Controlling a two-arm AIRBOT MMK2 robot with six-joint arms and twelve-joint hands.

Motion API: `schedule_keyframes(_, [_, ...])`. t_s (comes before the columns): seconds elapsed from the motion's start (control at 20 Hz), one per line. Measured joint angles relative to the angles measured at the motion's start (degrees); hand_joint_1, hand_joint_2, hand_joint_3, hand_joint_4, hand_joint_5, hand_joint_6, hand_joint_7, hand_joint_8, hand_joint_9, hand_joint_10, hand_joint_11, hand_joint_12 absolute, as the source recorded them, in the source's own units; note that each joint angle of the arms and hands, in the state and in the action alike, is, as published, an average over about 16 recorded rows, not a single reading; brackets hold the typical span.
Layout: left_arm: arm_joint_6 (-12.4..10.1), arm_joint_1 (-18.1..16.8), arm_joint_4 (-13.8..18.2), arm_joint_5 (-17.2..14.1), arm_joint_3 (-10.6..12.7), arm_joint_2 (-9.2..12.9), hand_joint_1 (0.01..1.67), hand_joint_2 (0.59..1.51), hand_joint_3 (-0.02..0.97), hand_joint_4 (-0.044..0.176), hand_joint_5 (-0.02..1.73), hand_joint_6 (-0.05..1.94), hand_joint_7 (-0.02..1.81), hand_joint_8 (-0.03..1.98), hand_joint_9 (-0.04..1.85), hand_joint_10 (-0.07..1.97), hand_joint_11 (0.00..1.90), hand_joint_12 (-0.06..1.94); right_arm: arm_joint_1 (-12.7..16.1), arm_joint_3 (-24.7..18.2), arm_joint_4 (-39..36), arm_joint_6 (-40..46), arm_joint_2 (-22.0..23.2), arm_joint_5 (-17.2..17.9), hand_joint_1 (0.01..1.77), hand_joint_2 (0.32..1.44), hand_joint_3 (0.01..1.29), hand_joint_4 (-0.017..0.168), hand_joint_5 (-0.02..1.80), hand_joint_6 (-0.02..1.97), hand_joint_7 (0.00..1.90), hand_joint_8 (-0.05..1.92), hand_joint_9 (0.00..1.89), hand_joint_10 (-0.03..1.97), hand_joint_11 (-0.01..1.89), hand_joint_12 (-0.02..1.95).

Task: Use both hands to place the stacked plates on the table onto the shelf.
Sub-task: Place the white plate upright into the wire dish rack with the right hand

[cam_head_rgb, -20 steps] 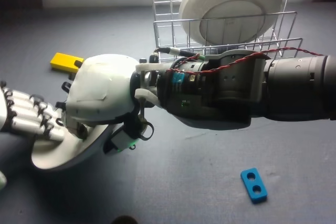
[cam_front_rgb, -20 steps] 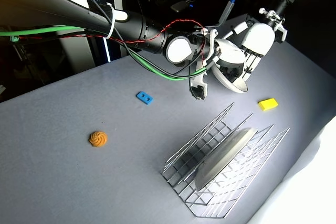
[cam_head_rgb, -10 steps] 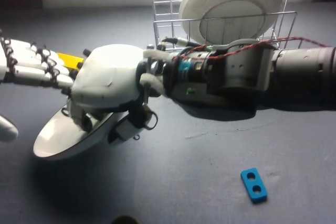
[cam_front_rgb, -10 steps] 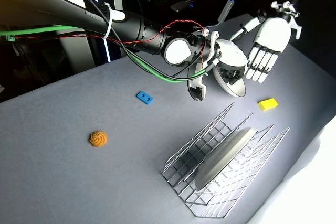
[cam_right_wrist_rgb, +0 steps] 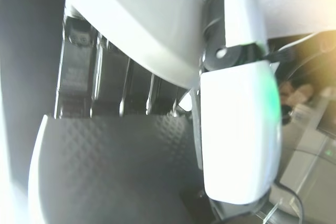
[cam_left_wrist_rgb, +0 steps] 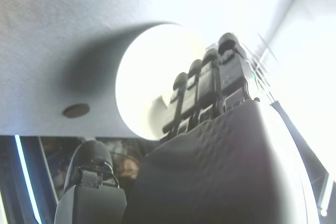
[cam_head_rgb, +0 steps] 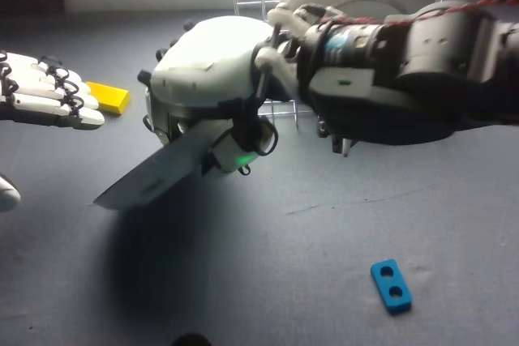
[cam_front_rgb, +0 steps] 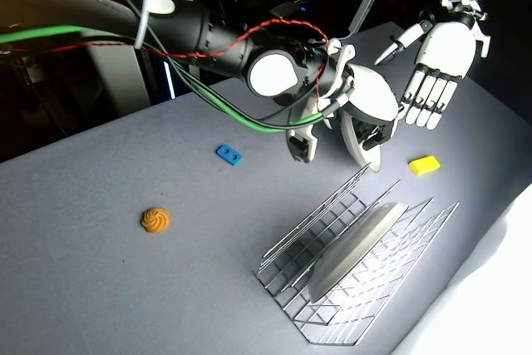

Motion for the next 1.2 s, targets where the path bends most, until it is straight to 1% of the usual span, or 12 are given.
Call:
schedule_keyframes(0.3, [0.0, 0.6, 0.0, 0.2, 0.4, 0.0, 0.01, 1.115, 0.021, 0.002, 0.02, 0.01, 0.02, 0.01, 0.02, -0.06, 0.02, 0.02, 3.5, -5.7, 6.6, -0.1, 5.4, -1.8, 1.23, 0.95, 0.02, 0.02, 1.06, 0.68, 1.15, 0.68, 1.3, 0.01, 0.81, 0.98])
schedule_keyframes(0.5, [-0.1, 1.1, -0.1, 0.3, 0.6, 0.0, 0.01, 1.118, 0.021, 0.002, 0.02, 0.01, 0.02, 0.01, 0.02, -0.06, 0.02, 0.02, 5.7, -8.2, 11.9, -0.1, 8.1, -3.0, 1.24, 0.96, 0.02, 0.022, 1.07, 0.74, 1.15, 0.7, 1.29, 0.0, 0.81, 0.97])
schedule_keyframes(0.75, [0.0, 1.8, -0.1, 0.4, 0.9, 0.0, 0.01, 1.12, 0.021, 0.002, 0.02, 0.01, 0.01, 0.01, 0.02, -0.06, 0.02, 0.01, 8.2, -9.3, 19.1, -0.2, 10.2, -4.4, 1.24, 0.97, 0.02, 0.022, 1.07, 0.74, 1.15, 0.7, 1.28, 0.0, 0.81, 0.97])
schedule_keyframes(1.0, [0.0, 2.6, -0.1, 0.5, 1.1, 0.0, 0.01, 1.123, 0.021, 0.002, 0.02, 0.01, 0.01, 0.01, 0.02, -0.06, 0.02, 0.01, 10.6, -9.1, 26.2, -0.2, 11.5, -5.4, 1.24, 0.98, 0.02, 0.02, 1.06, 0.74, 1.15, 0.7, 1.28, 0.0, 0.81, 0.96])
schedule_keyframes(1.2, [0.0, 3.2, -0.1, 0.5, 1.2, 0.0, 0.01, 1.122, 0.021, 0.002, 0.02, 0.01, 0.01, 0.01, 0.02, -0.06, 0.02, 0.01, 12.2, -8.9, 30.2, -0.2, 12.4, -5.6, 1.24, 0.98, 0.02, 0.018, 1.06, 0.74, 1.15, 0.7, 1.29, 0.0, 0.82, 0.96])
